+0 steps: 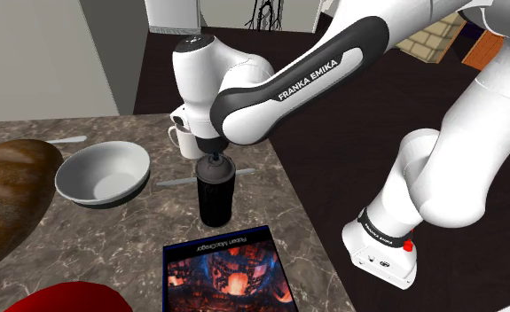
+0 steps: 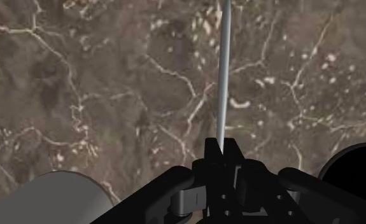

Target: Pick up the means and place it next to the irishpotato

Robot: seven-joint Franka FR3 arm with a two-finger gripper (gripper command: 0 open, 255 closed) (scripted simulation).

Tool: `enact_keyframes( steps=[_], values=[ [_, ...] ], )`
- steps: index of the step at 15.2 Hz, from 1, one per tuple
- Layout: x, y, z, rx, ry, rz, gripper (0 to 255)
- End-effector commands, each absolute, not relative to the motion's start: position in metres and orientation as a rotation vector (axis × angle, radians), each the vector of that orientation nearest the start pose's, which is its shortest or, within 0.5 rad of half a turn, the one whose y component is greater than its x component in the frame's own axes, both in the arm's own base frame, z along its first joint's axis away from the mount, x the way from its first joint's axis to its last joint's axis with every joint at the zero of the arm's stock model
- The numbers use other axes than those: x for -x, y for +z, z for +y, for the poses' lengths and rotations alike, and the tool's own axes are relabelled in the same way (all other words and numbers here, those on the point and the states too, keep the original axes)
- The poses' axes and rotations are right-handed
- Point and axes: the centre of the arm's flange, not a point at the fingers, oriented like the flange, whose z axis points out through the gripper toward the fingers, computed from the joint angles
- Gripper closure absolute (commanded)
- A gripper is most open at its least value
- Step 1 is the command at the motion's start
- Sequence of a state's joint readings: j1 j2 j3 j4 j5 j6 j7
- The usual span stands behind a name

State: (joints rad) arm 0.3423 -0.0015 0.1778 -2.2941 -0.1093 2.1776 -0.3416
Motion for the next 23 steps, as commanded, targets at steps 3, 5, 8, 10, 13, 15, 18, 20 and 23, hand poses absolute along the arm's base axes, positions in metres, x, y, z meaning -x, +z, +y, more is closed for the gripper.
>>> enact_keyframes(
  steps=[3,5,8,10,13,15,18,20,23],
  values=[
    [-0.435,0.346,0.245,2.89,0.174,-1.449,255],
    [-0.435,0.357,0.245,2.89,0.174,-1.449,255],
    [-0.435,0.372,0.245,2.89,0.174,-1.449,255],
    [-0.435,0.383,0.245,2.89,0.174,-1.449,255],
    [-0.435,0.399,0.245,2.89,0.174,-1.449,255],
    [-0.435,0.409,0.245,2.89,0.174,-1.449,255],
    [-0.435,0.425,0.245,2.89,0.174,-1.449,255],
    [-0.435,0.436,0.245,2.89,0.174,-1.449,255],
    [-0.435,0.452,0.245,2.89,0.174,-1.449,255]
  ],
)
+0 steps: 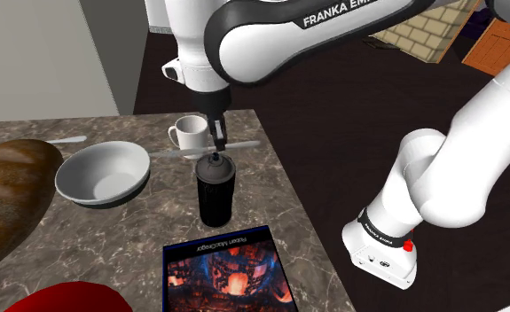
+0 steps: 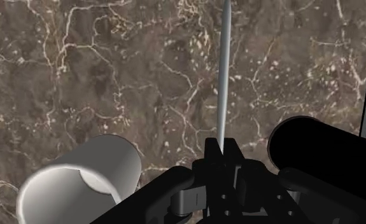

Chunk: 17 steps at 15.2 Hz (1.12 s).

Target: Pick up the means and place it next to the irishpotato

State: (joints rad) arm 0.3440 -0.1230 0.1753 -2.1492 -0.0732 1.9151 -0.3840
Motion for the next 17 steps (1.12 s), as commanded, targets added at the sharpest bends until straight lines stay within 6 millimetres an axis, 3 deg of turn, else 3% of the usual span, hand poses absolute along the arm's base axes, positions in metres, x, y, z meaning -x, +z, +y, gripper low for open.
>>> enact_keyframes(
  steps=[1,9,17],
  values=[
    [-0.435,0.457,0.245,2.89,0.174,-1.449,255],
    [-0.435,0.496,0.245,2.89,0.174,-1.449,255],
    [-0.44,0.496,0.351,2.89,0.174,-1.449,255]
  ],
)
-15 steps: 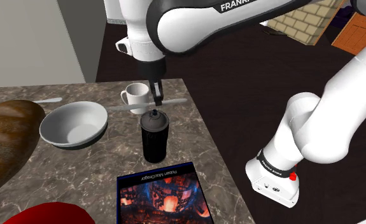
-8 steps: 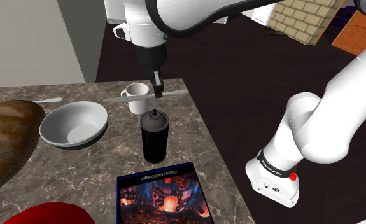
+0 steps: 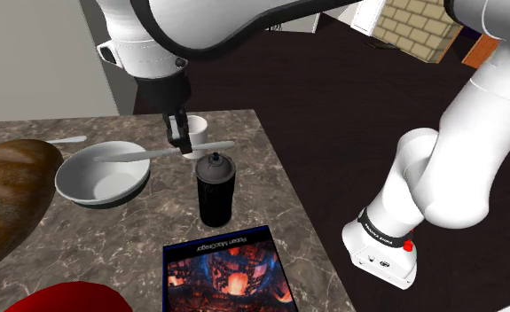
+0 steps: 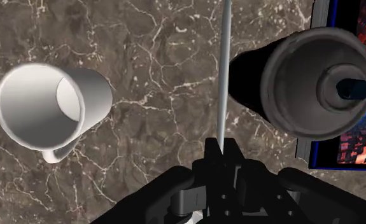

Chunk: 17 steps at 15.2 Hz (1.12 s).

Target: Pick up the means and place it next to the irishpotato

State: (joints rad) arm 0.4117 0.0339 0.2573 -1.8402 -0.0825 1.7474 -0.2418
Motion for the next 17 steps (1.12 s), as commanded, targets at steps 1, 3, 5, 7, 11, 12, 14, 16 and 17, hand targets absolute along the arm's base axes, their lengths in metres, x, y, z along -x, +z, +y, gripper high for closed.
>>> enact_keyframes(
  steps=[1,3,5,7,11,12,14,16,17],
  values=[
    [-0.44,0.496,0.364,2.89,0.174,-1.449,255],
    [-0.441,0.496,0.39,2.89,0.174,-1.449,255],
    [-0.442,0.496,0.417,2.89,0.174,-1.449,255],
    [-0.443,0.496,0.443,2.89,0.174,-1.449,255],
    [-0.445,0.496,0.496,2.89,0.174,-1.449,255],
    [-0.446,0.496,0.509,2.89,0.174,-1.449,255],
    [-0.447,0.496,0.535,2.89,0.174,-1.449,255],
    [-0.447,0.49,0.545,2.89,0.174,-1.449,255],
    [-0.447,0.485,0.545,2.89,0.174,-1.449,255]
  ],
)
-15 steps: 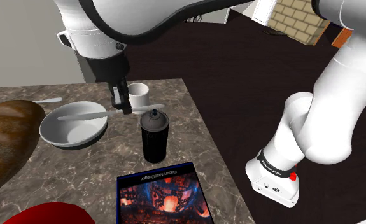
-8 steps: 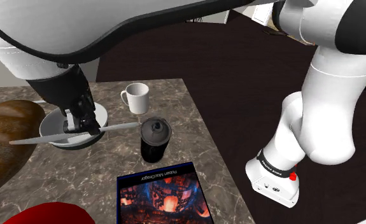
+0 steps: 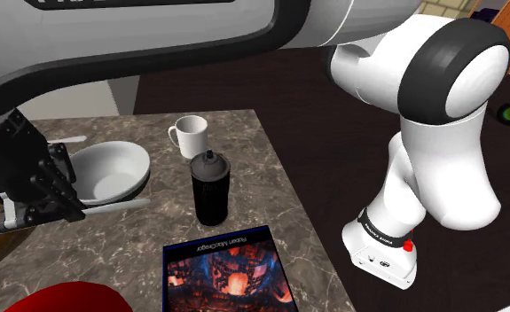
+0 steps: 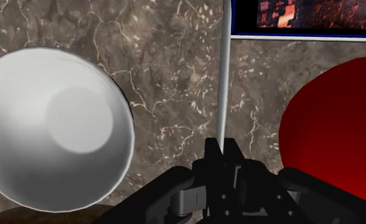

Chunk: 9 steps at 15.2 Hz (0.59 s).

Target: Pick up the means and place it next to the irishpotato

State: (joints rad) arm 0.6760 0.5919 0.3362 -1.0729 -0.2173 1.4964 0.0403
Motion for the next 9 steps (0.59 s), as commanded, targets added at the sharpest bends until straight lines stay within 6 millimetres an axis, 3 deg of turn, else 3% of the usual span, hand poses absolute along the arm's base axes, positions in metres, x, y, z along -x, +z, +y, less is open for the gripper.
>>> enact_keyframes(
  steps=[1,9],
  values=[
    [-0.447,0.48,0.545,2.89,0.174,-1.449,255],
    [-0.447,0.438,0.545,2.89,0.174,-1.449,255]
  ],
)
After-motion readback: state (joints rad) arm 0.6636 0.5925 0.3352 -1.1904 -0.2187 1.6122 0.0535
